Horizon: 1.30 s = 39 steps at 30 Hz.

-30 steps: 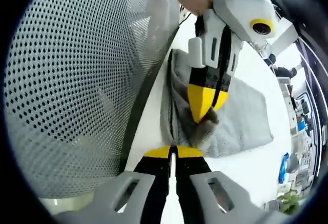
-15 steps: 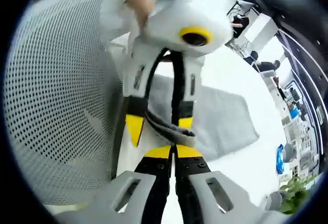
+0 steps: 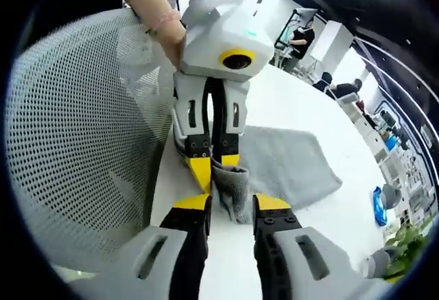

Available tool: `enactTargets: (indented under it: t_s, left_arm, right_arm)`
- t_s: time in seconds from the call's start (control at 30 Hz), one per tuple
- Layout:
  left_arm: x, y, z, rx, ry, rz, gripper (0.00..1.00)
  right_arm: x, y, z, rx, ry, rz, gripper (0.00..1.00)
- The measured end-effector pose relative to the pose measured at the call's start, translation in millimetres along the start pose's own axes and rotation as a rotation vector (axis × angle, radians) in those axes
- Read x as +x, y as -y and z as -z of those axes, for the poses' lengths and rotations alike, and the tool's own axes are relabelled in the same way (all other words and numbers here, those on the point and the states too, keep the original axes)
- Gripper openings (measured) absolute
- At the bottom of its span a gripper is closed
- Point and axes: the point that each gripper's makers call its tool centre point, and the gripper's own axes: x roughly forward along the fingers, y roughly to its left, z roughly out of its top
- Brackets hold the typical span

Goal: Fold the towel on the table until its edges align and the towel forms a compact rectangular stack.

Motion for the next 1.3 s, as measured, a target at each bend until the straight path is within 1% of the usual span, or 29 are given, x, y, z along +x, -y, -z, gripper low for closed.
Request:
enactTargets:
  t_s: [0.03,0.07,0.1,0.13,0.17,0.3,0.33,0.37,0.4,0.43,0.47,0.5,0.53,0.57,0.6,0.63,0.67,0.7,0.73,0.87,0.9,0.93,1.0,1.03,1.1,1.13,1.17,1.2,1.3]
  left_arm:
    - [-1,0.2,-0.4,0.01,0.001,0.005,0.05]
    - [-3,-0.1,-0.1,0.008,0.0,0.014,0.05]
    - [-4,-0.1,0.1,0.007,0.0,0.017,0.05]
    - [-6,0.8,0.5,0.008,-0.003,0.028,0.05]
    - [-7,1.3,1.2,0.015,-0.006,0.033,0.05]
    - [-10,4.1,5.9,0.035,-0.024,0.055,0.05]
    - [-10,5.4,6.2,0.036,-0.025,0.063,0.05]
    - [-12,5.0,6.7,0.033,-0.025,0.068,0.05]
    - [-13,3.6,6.1,0.033,-0.021,0.065,0.06]
    - [-14,2.1,8.0,0.033,-0.031,0.055,0.07]
    - [-15,-2.8,7.1,0.062,-0.024,0.021,0.1]
    - [-15,-7.4,3.0,0.115,-0.007,-0.026,0.21]
    - [-15,-7.8,-0.2,0.125,0.004,-0.042,0.3]
    - [-16,-2.4,-2.8,0.1,0.006,-0.02,0.32]
    - [-15,1.5,-7.1,0.079,0.019,-0.002,0.26]
    - [-16,-6.3,-8.3,0.056,0.013,-0.057,0.26]
    - [-20,-17.7,-6.2,0.099,-0.015,-0.107,0.23]
    - [-22,-22.3,-4.3,0.122,-0.031,-0.127,0.17]
    - [-27,-27.2,2.5,0.124,-0.071,-0.149,0.13]
    - [-42,-28.6,9.1,0.109,-0.088,-0.124,0.12]
    - [-50,-24.2,20.2,0.135,-0.133,-0.082,0.12]
    - [-52,-23.5,22.1,0.139,-0.139,-0.075,0.13]
    - [-62,-21.5,34.7,0.154,-0.151,-0.05,0.12]
    - [-69,-23.9,46.3,0.131,-0.184,-0.051,0.12]
    - [-79,-34.1,59.9,0.113,-0.206,-0.085,0.11]
    - [-82,-36.7,59.5,0.094,-0.184,-0.096,0.11]
    - [-84,-37.3,54.5,0.059,-0.138,-0.096,0.11]
    - [-88,-39.5,49.6,-0.005,-0.097,-0.094,0.11]
    - [-94,-48.4,45.2,-0.063,-0.054,-0.109,0.11]
  right_arm:
    - [3,-2,1.1,-0.03,-0.012,-0.011,0.28]
    - [7,-6,6.7,-0.076,-0.061,-0.036,0.29]
    - [10,-8,8.6,-0.112,-0.078,-0.049,0.28]
    - [12,-10,6.3,-0.158,-0.076,-0.065,0.28]
    - [14,-10,3.1,-0.167,-0.068,-0.069,0.28]
    - [15,-8,-15.1,-0.196,-0.015,-0.08,0.2]
    - [16,-7,-18.4,-0.221,-0.008,-0.075,0.14]
    - [16,-8,-17.5,-0.248,-0.031,-0.095,0.1]
    - [17,-13,-18.1,-0.228,-0.03,-0.125,0.07]
    - [17,-10,-20.4,-0.2,-0.023,-0.112,0.06]
    - [17,-8,-21.8,-0.151,-0.014,-0.105,0.05]
    - [17,-5,-24.7,-0.07,0.008,-0.105,0.05]
    - [17,-1,-26.7,-0.008,0.021,-0.096,0.05]
    - [16,10,-27.3,0.039,0.024,-0.055,0.05]
    - [16,17,-30.0,0.073,0.04,-0.032,0.04]
    - [16,15,-30.4,0.113,0.036,-0.064,0.04]
    - [15,20,-33.4,0.159,0.062,-0.044,0.04]
    - [14,21,-37.2,0.175,0.092,-0.048,0.04]
    - [12,22,-37.4,0.221,0.105,-0.042,0.04]
    - [5,28,-36.2,0.343,0.162,-0.014,0.04]
    - [2,30,-34.7,0.41,0.188,-0.007,0.04]
    - [0,32,-35.4,0.458,0.215,-0.005,0.04]
    - [-5,35,-34.8,0.539,0.267,0.005,0.04]
    - [-7,36,-31.7,0.584,0.284,0.009,0.03]
    - [-9,36,-24.5,0.625,0.287,0.021,0.03]
    - [-10,34,-23.3,0.631,0.291,0.015,0.03]
    - [-10,34,-21.7,0.648,0.294,0.023,0.03]
    - [-10,34,-20.5,0.653,0.296,0.025,0.03]
    - [-12,37,-16.7,0.743,0.332,0.038,0.03]
